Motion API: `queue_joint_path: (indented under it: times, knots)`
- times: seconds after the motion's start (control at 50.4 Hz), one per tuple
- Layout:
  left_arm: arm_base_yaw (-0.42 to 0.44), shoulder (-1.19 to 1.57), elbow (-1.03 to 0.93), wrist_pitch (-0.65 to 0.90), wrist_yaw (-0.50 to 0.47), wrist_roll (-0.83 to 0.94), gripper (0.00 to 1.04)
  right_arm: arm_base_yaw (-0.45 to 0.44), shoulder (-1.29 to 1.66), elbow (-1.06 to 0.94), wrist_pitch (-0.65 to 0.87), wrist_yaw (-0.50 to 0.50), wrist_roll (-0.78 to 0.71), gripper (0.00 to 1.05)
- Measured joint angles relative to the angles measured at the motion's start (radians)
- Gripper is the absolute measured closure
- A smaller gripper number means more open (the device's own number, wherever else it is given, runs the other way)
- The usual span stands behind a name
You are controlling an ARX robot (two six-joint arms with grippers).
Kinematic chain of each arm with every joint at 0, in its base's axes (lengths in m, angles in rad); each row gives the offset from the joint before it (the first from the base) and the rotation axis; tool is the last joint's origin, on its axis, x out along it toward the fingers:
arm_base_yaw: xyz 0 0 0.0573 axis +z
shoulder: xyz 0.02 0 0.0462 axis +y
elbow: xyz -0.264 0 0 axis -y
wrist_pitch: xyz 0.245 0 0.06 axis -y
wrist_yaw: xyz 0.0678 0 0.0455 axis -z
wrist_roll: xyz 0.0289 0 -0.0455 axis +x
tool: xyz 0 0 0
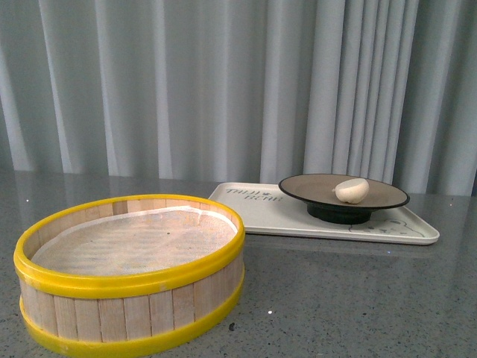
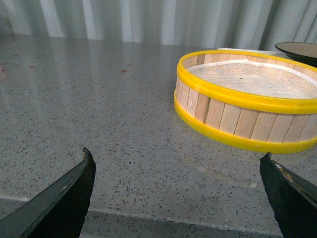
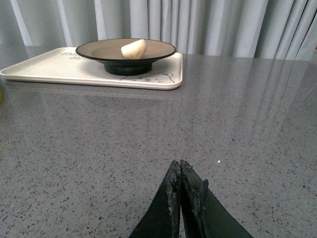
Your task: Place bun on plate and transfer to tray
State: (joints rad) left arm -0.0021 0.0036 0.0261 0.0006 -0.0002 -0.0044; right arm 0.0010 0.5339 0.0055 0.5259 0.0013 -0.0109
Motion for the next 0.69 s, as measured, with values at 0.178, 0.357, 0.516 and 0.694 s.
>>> queue_joint_path:
  times: [0.178,0.357,0.516,0.694]
  knots:
    - [0.000,0.000,0.000,0.000,0.000,0.000,0.07,0.000,-0.128,0.000,-0.121,0.000,0.000,1.03]
    - [0.000,0.000,0.000,0.000,0.000,0.000,0.07,0.000,-0.206,0.000,-0.196,0.000,0.000,1.03]
    - [0.000,0.000,0.000,0.000,0.000,0.000,0.07,0.000,-0.262,0.000,-0.252,0.000,0.000,1.03]
    - [0.000,0.000,0.000,0.000,0.000,0.000,0.07,0.000,-0.323,0.000,-0.312,0.000,0.000,1.03]
